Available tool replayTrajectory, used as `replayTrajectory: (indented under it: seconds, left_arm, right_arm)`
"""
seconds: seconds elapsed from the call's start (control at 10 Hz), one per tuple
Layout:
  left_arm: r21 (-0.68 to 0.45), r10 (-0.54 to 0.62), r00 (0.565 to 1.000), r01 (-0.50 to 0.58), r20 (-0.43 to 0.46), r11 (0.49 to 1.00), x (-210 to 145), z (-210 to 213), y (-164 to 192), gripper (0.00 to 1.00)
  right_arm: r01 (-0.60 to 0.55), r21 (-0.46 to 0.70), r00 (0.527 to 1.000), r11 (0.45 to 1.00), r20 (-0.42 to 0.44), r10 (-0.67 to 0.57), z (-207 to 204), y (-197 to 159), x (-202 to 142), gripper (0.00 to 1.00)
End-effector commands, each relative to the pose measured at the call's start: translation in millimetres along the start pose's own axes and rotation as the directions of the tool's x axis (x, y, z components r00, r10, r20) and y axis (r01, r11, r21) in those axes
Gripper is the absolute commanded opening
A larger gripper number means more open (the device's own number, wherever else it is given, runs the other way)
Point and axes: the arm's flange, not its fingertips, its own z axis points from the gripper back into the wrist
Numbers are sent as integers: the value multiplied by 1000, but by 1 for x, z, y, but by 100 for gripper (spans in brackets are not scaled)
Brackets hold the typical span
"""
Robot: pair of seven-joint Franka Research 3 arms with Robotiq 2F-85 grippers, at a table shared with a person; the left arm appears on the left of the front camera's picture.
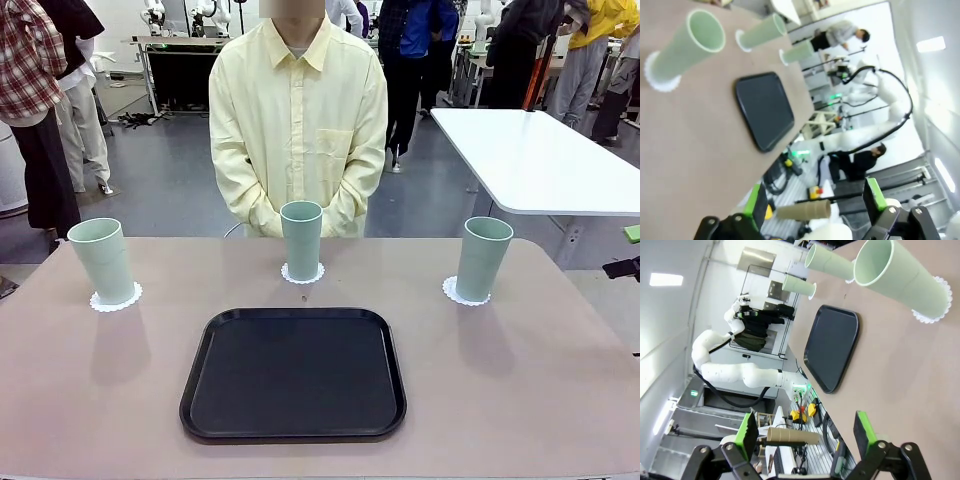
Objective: Place coasters on the table and set cups on them.
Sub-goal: Take one Reusable plastic cup from the Flat Tray and place it on a coaster set by the human.
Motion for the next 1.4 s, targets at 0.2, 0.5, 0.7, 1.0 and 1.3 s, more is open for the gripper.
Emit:
replayTrajectory:
  seconds: [0.2,0.5,0.7,1.0,1.3]
  left_arm:
    - [-30,5,1000,-5,9,1000,12,56,25,100]
    - [17,1,999,-2,39,1000,10,59,28,100]
    - [-7,36,999,-35,14,999,5,45,31,100]
    - [-7,36,999,-35,14,999,5,45,31,100]
    - [-7,36,999,-35,14,999,5,45,31,100]
  right_arm:
    - [4,1,1000,1000,-2,-4,-1,2,0,100]
    - [4,1,1000,1000,-2,-4,-1,2,0,100]
    - [4,1,1000,1000,-2,-4,-1,2,0,100]
    - [4,1,1000,1000,-2,-4,-1,2,0,100]
    - [4,1,1000,1000,-2,-4,-1,2,0,100]
